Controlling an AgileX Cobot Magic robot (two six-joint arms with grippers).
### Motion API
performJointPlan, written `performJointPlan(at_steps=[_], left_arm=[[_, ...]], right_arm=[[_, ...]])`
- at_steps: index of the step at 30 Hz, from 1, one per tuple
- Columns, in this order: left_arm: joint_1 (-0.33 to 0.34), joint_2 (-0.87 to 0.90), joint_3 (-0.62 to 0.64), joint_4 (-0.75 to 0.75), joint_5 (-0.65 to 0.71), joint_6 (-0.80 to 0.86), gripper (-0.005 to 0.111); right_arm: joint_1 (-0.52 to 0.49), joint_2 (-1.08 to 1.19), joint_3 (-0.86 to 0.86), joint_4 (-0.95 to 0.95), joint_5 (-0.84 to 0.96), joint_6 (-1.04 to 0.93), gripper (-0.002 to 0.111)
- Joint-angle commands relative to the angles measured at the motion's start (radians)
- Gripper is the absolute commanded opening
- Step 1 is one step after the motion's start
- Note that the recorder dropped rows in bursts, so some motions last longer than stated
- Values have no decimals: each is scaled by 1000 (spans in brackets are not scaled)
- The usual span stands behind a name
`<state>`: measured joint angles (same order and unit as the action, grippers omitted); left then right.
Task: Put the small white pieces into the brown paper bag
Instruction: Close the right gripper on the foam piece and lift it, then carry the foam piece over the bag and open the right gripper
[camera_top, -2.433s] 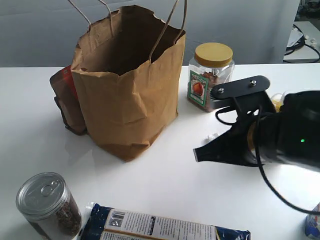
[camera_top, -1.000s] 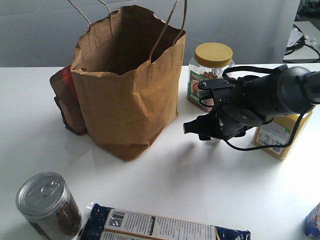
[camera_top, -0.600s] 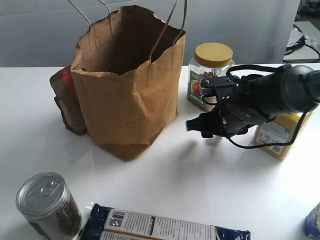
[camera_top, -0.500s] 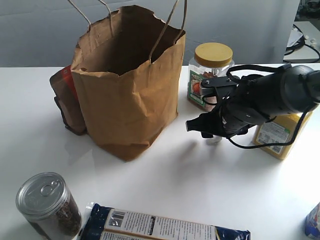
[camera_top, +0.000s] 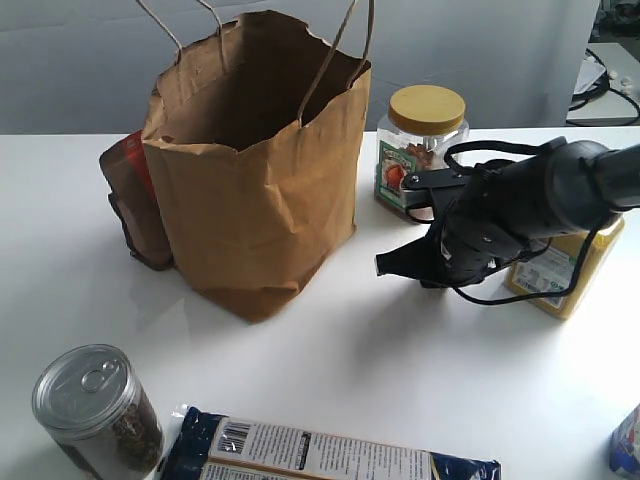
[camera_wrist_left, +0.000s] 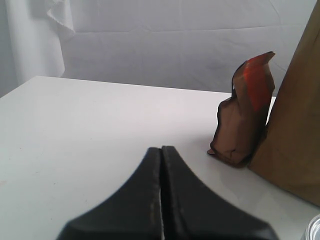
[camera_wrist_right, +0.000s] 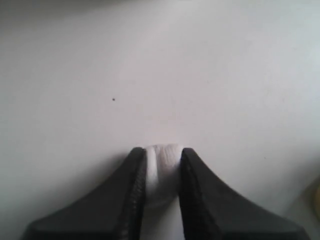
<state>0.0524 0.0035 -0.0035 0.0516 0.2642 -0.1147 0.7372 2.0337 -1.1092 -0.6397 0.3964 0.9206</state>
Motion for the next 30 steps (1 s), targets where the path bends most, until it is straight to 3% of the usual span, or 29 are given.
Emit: performJointPlan(at_steps=[1,10,17,23,25,27,30], left_arm=[[-7,-3,4,-8,-5,-6,0],[-7,-3,4,-8,-5,-6,0],[-7,-3,4,-8,-5,-6,0],[-7,-3,4,-8,-5,-6,0],[-7,-3,4,-8,-5,-6,0],[-7,-3,4,-8,-5,-6,0],[-7,-3,4,-8,-5,-6,0]], right_arm=[[23,4,18,5,89,-23,7],[143,-115,203,19,3,-21,6],[299,-362,288,57,-1,-21,6],[468,-564,281,110,-19,-21,6],[534,-646,281,117,-115,-15,6],[562,-702,276,117,-229,10,6],[566,-714,163,127,-232,6,6]])
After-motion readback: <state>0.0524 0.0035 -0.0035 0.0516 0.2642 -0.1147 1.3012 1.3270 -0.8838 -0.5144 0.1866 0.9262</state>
